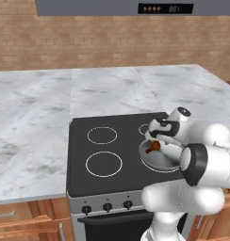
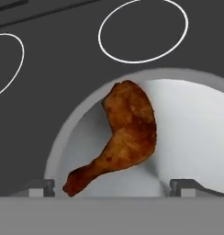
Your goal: Take the chicken drumsticks from the pan and place one on each plate on the dining counter.
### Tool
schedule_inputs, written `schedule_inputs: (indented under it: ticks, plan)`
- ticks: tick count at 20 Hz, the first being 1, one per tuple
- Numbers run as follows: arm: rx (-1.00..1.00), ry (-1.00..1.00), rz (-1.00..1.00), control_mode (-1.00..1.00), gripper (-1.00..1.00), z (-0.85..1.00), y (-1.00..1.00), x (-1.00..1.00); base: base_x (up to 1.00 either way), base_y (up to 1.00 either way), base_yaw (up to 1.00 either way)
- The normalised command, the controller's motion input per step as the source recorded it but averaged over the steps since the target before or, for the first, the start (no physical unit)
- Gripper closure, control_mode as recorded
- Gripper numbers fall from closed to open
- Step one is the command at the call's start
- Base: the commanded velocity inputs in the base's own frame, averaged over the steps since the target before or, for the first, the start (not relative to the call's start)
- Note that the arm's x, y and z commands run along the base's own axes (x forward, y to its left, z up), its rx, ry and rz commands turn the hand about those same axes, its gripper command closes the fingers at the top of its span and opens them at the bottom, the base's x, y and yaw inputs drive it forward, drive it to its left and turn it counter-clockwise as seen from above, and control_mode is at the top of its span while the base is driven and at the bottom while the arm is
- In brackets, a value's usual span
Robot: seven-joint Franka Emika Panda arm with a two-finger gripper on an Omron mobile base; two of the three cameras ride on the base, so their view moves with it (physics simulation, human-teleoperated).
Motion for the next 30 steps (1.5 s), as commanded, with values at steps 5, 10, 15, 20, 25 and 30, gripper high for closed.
schedule_inputs:
  ticks: [5,10,15,20,25,30]
  plan:
    - [-0.04,0.05,0.05,-1.00,-1.00,-0.43,-0.09,0.55,0.00,0.00,0.00]
    - [-0.12,0.06,0.03,-1.00,-1.00,-0.49,0.00,0.49,0.00,0.00,0.00]
    - [-0.08,0.04,0.03,-1.00,-1.00,-0.43,0.00,0.43,0.00,0.00,0.00]
    - [-0.03,0.08,0.00,-1.00,-1.00,-0.40,0.00,0.05,0.00,0.00,0.00]
    - [-0.03,0.10,0.00,-1.00,1.00,-0.39,0.14,-0.16,0.00,0.00,0.00]
    - [0.00,0.12,0.00,-1.00,1.00,-0.47,0.01,-0.06,0.00,0.00,0.00]
